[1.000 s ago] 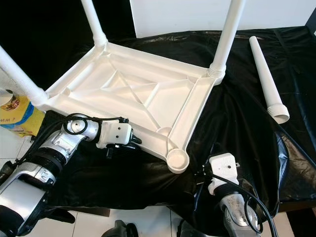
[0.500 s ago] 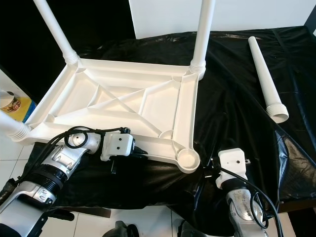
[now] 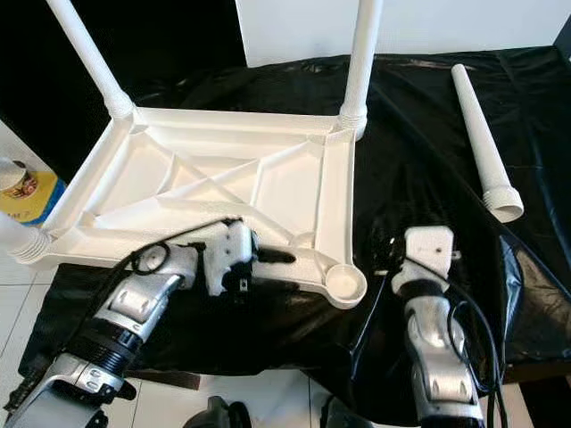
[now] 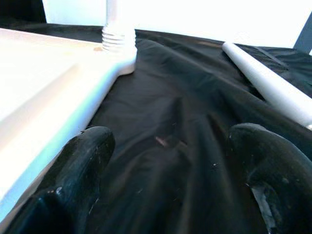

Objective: Building children table

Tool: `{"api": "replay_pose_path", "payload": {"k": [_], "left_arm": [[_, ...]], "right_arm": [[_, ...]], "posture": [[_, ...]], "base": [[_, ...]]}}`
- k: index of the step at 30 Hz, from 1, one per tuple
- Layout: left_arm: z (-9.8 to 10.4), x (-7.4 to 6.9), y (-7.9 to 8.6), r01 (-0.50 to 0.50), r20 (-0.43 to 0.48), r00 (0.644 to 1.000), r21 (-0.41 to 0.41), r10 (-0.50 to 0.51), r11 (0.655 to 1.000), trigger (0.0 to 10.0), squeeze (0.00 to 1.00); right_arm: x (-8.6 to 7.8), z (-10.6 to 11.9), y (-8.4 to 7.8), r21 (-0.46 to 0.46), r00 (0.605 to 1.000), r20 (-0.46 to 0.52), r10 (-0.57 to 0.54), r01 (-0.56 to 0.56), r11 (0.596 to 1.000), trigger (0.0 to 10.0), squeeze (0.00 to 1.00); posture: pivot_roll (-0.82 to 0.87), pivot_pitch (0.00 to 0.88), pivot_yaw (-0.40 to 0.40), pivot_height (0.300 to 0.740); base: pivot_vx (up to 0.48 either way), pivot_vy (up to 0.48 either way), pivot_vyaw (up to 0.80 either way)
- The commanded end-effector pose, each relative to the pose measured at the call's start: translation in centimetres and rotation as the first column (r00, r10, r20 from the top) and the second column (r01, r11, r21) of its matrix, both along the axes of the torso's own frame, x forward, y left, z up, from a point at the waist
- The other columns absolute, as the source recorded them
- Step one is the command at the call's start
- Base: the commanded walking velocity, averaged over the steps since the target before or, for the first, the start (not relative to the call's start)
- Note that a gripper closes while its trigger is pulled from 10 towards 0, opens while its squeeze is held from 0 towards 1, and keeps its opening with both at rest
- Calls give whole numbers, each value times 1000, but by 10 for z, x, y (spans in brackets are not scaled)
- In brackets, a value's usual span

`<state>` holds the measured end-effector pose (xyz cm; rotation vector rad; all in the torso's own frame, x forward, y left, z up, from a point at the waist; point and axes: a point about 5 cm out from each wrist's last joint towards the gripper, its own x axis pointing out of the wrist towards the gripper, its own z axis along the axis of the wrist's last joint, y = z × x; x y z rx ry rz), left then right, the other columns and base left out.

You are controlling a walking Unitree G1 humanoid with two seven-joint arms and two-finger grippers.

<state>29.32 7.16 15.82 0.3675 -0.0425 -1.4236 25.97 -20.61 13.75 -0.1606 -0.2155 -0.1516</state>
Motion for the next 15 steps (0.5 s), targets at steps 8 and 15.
{"api": "replay_pose_path", "payload": {"k": [8,15], "left_arm": [[34,13,10,-253,52,961,-242,272,937,10000,0],[47,10,13,-358,50,915,-351,400,865,10000,0]], "right_arm": [[20,0,-21,52,992,-10,-126,127,991,10000,0],[35,6,-37,79,980,7,-199,198,977,10000,0]], "posture": [[-60,122,54,740],[-43,132,65,740]], "base": [[0,0,0],[0,0,0]]}}
